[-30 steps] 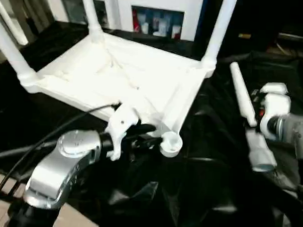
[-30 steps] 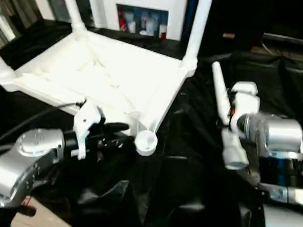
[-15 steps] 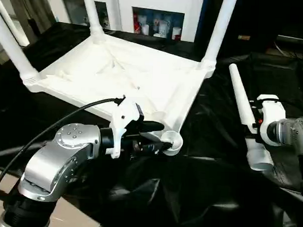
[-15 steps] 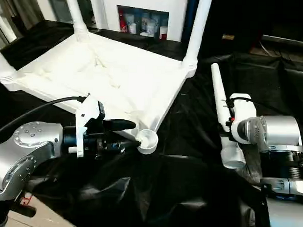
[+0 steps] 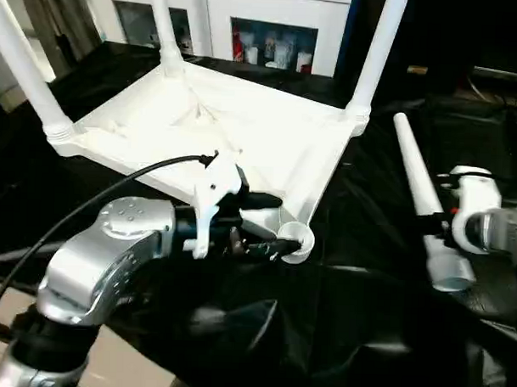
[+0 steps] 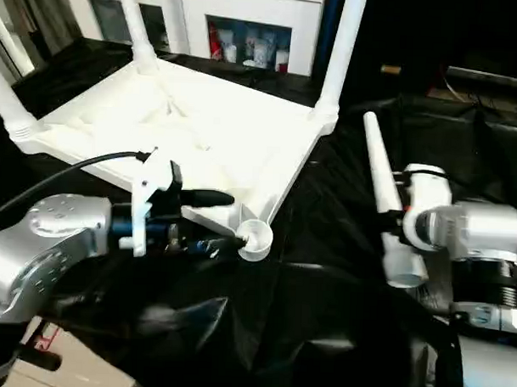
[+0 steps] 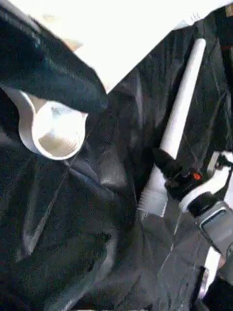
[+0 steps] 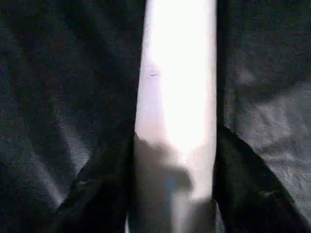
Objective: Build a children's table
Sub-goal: Pick table leg
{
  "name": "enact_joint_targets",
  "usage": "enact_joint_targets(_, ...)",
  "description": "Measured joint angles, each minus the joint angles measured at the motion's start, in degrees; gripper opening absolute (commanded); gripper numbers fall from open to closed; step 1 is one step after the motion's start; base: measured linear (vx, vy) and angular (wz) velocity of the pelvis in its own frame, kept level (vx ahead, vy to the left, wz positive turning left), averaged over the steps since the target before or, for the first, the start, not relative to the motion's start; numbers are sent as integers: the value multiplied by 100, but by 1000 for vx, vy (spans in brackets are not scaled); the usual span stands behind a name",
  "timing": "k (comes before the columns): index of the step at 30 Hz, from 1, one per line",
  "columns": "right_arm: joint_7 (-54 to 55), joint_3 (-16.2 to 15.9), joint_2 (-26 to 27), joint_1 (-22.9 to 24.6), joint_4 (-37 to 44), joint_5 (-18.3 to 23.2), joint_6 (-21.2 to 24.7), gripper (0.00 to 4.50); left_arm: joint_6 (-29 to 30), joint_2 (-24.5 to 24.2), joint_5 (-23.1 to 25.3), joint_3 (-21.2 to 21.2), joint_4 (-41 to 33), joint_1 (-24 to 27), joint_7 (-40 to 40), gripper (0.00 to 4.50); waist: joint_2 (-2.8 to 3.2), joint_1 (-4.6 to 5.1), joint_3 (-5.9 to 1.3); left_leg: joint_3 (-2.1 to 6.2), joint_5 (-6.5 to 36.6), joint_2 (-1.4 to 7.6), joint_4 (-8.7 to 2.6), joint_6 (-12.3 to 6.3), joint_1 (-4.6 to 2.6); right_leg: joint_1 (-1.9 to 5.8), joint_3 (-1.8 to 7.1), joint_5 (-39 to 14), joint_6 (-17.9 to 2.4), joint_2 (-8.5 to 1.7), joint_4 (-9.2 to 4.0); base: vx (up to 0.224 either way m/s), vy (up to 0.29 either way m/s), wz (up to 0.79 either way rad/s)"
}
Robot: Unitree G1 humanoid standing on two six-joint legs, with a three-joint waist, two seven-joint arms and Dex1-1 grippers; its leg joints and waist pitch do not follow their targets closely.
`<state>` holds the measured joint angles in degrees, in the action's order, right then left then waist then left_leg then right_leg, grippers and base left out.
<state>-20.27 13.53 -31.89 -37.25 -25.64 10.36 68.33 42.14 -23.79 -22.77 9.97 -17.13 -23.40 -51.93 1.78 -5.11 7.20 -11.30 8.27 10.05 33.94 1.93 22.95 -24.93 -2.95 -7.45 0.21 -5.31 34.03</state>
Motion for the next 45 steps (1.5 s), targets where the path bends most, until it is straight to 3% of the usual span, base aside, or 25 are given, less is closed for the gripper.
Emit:
enact_joint_targets(5,317,904,273,19,-19,273,-245,185,0,304,-34,-202,280,-242,335,450,8,8,-5,3,0,0,14,-1,-1,-2,0,0,1,0,5,0,0,0)
enact_joint_targets(9,422,1718,555,70,126,734,-1113,183,33,652,-173,-500,571,-481,751,450,27,16,-19,4,-1,0,35,-2,0,-3,-3,0,1,-2,3,0,0,0)
enact_joint_targets(12,98,2165,747,134,507,1191,-1847,183,167,961,-288,-758,789,-682,1099,450,34,18,-25,4,-1,0,50,-5,3,-4,-8,-1,2,-6,1,0,0,0)
enact_joint_targets(15,-810,2548,1111,205,1434,2116,-1831,182,338,1477,-518,-1108,1112,-1052,1530,450,38,16,-32,5,-4,3,56,-10,7,-3,-20,-1,2,-9,-8,0,0,0)
enact_joint_targets(19,-1622,2525,1312,419,2415,3238,-1344,182,444,1821,-883,-1238,1341,-1418,1716,450,7,-17,-104,20,-5,10,57,-12,8,5,-57,-1,2,-18,-15,0,0,0)
enact_joint_targets(22,-2116,2183,1446,786,3077,4052,-1014,182,550,2091,-1127,-1556,1719,-1863,1920,450,0,-58,-117,25,-5,17,56,-11,12,8,-73,-1,2,-18,-26,0,0,0)
enact_joint_targets(25,-2292,1970,1526,840,3274,4372,-841,182,634,2294,-1325,-1670,1828,-2068,2041,450,3,-61,-129,27,-5,23,52,-12,17,18,-90,-1,2,-20,-75,0,0,0)
enact_joint_targets(28,-2406,1899,1545,961,3472,4429,-746,182,736,2489,-1607,-1903,2039,-2228,2183,450,-6,-65,-132,27,-5,28,52,-12,24,27,-101,-1,3,-20,-109,0,0,0)
enact_joint_targets(32,-2369,1466,1558,1168,3615,4591,-634,182,876,2700,-1991,-2202,2192,-2495,2328,450,-13,-54,-130,26,-4,27,49,-13,26,32,-109,-2,4,-22,-155,0,0,0)
enact_joint_targets(36,-2339,1310,1539,1187,3640,4615,-626,182,935,2802,-2222,-2329,2244,-2507,2417,450,-14,-19,-130,49,-3,28,39,-14,22,70,-147,-3,6,-22,-240,0,0,0)
enact_joint_targets(41,-2347,1060,1540,1244,3684,4591,-586,182,1089,2884,-2405,-2393,2252,-2508,2483,450,-7,22,-127,134,-1,54,16,-16,11,164,-325,-3,6,-42,-409,0,0,0)
enact_joint_targets(45,-2350,840,1480,1325,3786,4552,-587,182,1176,2896,-2485,-2363,2241,-2506,2488,450,-8,18,-126,134,0,68,3,-15,-8,192,-411,-4,7,-87,-427,0,0,0)
